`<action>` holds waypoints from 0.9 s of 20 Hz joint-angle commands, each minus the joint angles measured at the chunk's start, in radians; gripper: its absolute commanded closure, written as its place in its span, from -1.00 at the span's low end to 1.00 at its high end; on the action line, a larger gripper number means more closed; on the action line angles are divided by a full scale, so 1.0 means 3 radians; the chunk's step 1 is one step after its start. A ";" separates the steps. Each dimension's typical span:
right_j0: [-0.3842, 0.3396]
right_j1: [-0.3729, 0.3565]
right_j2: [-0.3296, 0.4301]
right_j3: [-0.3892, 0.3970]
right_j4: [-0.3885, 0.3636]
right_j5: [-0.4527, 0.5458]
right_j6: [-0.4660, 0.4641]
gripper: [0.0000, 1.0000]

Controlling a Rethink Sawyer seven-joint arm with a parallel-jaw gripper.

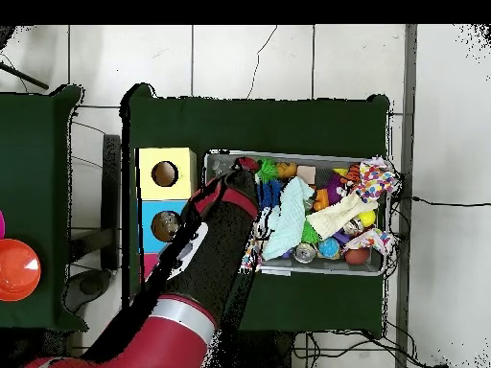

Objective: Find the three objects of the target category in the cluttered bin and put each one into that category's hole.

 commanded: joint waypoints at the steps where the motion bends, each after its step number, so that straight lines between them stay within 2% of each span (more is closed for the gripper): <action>1: 0.0009 0.0068 0.0453 0.0222 0.0128 -0.0140 0.0724 1.00; 5: 0.0017 0.0047 0.0423 0.0258 0.0111 -0.0161 0.0731 1.00; 10: -0.0095 -0.0027 0.0473 0.0319 0.0058 -0.0211 0.0657 1.00; 18: -0.0231 -0.0098 0.0599 0.0220 0.0046 -0.0088 0.0505 1.00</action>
